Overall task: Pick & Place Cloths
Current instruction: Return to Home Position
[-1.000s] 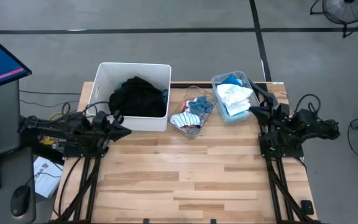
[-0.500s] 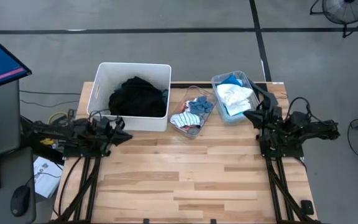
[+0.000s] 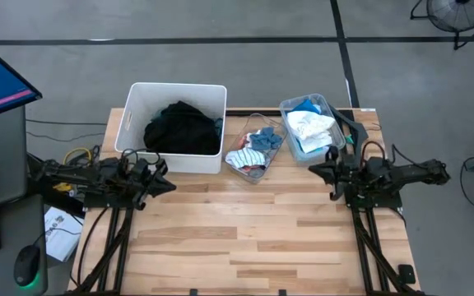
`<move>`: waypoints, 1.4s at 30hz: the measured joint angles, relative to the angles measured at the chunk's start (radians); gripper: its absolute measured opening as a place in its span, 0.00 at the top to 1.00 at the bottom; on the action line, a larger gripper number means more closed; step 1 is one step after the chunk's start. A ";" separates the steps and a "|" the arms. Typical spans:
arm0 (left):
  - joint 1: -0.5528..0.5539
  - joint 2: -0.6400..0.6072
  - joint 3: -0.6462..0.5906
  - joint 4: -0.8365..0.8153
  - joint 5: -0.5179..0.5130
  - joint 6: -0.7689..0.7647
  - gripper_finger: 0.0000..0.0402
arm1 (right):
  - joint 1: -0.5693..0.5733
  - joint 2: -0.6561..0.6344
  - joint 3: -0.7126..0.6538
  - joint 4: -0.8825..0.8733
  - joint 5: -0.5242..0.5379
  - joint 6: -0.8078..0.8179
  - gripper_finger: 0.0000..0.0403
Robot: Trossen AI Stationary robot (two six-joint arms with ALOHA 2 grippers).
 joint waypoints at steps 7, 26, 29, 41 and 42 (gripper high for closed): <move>0.000 0.000 0.000 0.005 0.001 0.000 1.00 | 0.000 0.001 -0.044 0.016 -0.102 0.016 1.00; 0.000 0.000 0.000 0.014 0.002 0.000 1.00 | 0.000 0.008 -0.045 -0.001 -0.081 0.052 1.00; 0.000 0.000 0.000 0.014 0.002 0.000 1.00 | 0.000 0.008 -0.045 -0.001 -0.080 0.052 1.00; 0.000 0.000 0.000 0.015 0.002 0.000 1.00 | 0.000 0.009 -0.046 -0.002 -0.080 0.052 1.00; 0.000 0.000 0.000 0.016 0.002 0.000 1.00 | 0.000 0.009 -0.046 -0.001 -0.080 0.052 1.00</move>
